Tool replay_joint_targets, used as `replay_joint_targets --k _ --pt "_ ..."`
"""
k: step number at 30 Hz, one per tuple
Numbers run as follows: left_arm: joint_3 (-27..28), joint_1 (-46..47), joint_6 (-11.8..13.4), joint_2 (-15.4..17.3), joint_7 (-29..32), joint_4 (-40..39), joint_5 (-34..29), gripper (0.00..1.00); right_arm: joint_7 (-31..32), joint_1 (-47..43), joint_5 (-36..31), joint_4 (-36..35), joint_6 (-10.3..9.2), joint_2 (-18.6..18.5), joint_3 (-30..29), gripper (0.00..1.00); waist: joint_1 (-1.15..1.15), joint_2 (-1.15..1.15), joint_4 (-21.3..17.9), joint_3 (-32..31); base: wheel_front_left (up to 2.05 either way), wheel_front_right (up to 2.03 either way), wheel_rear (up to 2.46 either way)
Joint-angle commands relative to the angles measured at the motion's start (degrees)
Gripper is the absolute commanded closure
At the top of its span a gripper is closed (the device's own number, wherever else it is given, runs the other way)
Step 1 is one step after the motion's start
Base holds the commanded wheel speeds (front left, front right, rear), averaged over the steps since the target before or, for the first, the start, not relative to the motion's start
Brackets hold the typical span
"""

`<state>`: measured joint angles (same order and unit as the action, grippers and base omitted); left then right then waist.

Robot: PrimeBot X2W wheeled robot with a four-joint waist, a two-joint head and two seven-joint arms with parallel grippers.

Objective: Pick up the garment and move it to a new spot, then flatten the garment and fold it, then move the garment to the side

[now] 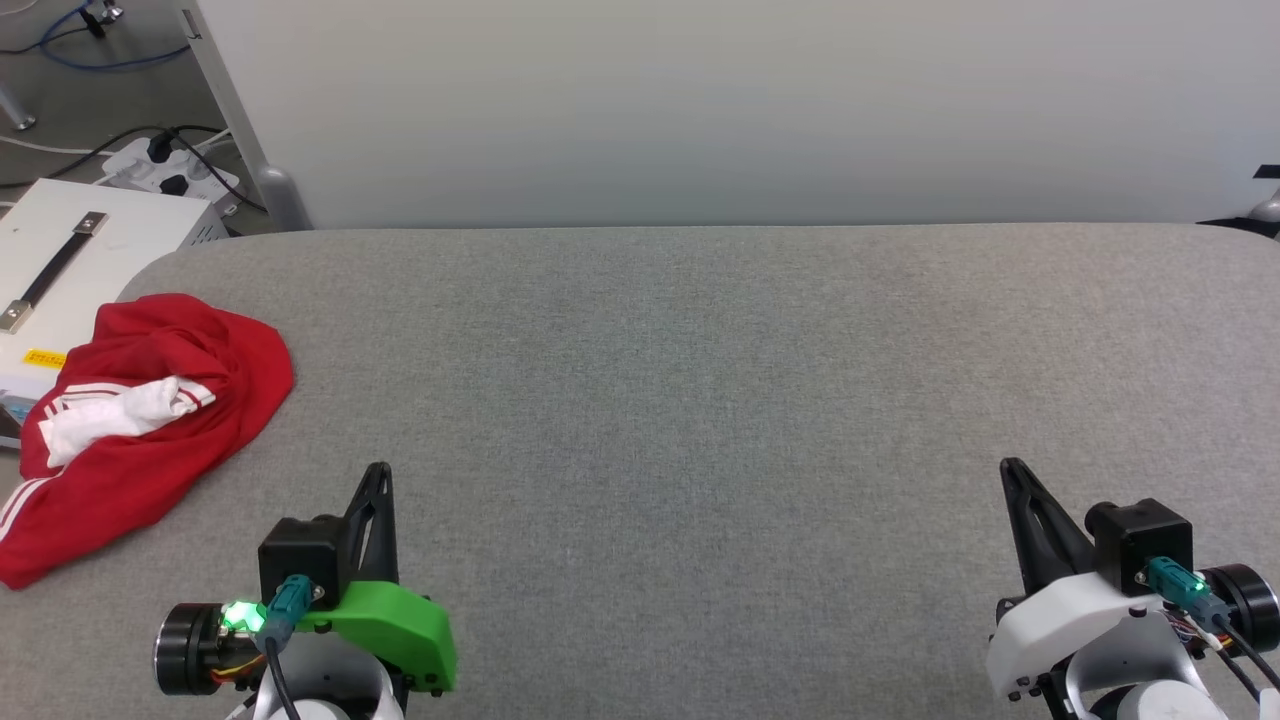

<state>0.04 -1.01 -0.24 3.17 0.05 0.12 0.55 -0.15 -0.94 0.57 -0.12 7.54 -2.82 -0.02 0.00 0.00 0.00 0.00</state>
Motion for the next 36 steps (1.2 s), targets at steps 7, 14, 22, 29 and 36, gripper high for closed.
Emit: replay_joint_targets --k 7,14,22,29,36 --pt "-0.04 1.01 0.24 -0.29 -0.05 -0.12 -0.55 1.00 0.15 0.94 -0.57 0.12 -0.05 -0.06 0.02 1.00 0.00 0.00 0.00 0.00 0.00 0.00 0.00" --pt "-0.04 1.01 0.24 -0.29 -0.05 -0.12 -0.55 1.00 0.15 0.94 -0.57 0.12 -0.05 -0.06 0.02 1.00 0.00 0.00 0.00 0.00 0.00 0.00 0.00" --pt "-0.04 1.01 0.24 -0.29 -0.05 -0.12 -0.55 1.00 0.15 0.94 -0.57 0.12 -0.05 -0.06 0.02 1.00 0.00 0.00 0.00 0.00 0.00 0.00 0.00" --pt "-0.04 1.01 0.24 -0.29 -0.05 -0.12 -0.55 1.00 0.15 0.94 -0.57 0.12 -0.05 -0.06 0.02 1.00 0.00 0.00 0.00 0.00 0.00 0.00 0.00" --pt "-0.04 1.01 0.24 -0.29 -0.05 -0.12 -0.55 1.00 0.15 0.94 -0.57 0.12 -0.05 -0.06 0.02 1.00 0.00 0.00 0.00 0.00 0.00 0.00 0.00"
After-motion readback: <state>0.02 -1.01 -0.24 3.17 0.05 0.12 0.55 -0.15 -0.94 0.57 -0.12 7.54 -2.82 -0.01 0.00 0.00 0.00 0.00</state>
